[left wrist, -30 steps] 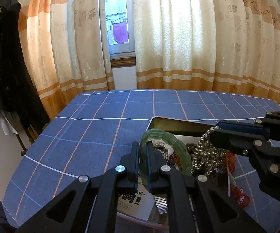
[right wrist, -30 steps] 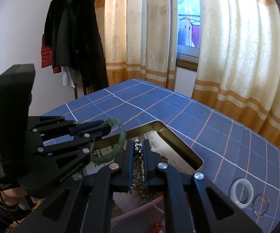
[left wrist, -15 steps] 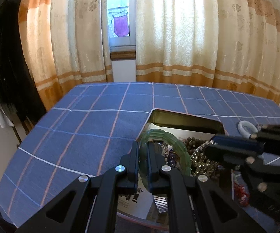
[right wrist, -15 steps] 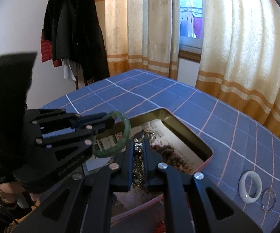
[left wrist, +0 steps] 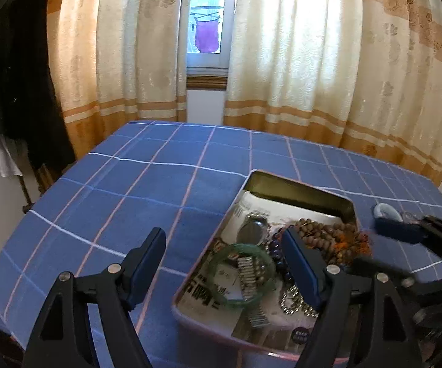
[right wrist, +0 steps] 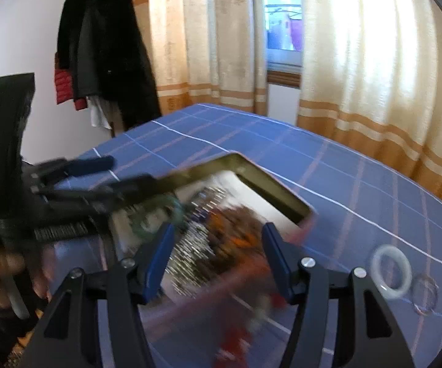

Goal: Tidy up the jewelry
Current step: 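Open both tools to drop the bead chain and green bangle into the tin, then grasp the red cord with the left tool while the right tool grasps the red tassel pendant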

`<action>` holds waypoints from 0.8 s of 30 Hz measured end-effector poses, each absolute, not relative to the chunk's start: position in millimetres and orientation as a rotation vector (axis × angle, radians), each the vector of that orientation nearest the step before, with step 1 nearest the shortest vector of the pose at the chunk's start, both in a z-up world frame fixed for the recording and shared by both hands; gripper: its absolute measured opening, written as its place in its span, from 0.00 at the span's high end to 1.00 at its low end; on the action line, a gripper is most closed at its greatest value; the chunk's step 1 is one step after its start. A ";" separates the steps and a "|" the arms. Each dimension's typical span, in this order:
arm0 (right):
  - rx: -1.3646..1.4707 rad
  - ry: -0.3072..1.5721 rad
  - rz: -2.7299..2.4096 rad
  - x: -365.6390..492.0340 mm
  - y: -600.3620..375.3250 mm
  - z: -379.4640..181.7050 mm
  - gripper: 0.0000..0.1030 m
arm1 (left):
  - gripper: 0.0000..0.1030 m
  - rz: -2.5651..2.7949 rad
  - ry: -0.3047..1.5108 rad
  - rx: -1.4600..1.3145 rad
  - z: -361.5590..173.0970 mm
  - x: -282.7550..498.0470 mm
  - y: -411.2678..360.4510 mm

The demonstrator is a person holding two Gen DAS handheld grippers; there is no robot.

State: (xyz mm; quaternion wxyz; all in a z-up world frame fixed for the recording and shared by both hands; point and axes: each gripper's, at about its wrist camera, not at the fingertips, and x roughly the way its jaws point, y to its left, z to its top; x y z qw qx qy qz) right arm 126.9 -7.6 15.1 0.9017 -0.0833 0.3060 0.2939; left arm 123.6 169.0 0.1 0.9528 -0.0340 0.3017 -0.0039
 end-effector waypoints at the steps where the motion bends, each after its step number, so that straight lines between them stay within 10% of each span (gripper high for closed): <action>1: -0.171 0.634 0.584 125.6 -19.8 13.3 0.36 | 0.25 0.011 0.607 -0.059 0.5 121.4 167.6; 24: -0.196 0.818 0.601 102.7 -41.1 -28.8 0.43 | 0.24 0.011 0.594 -0.022 -10.7 111.4 128.5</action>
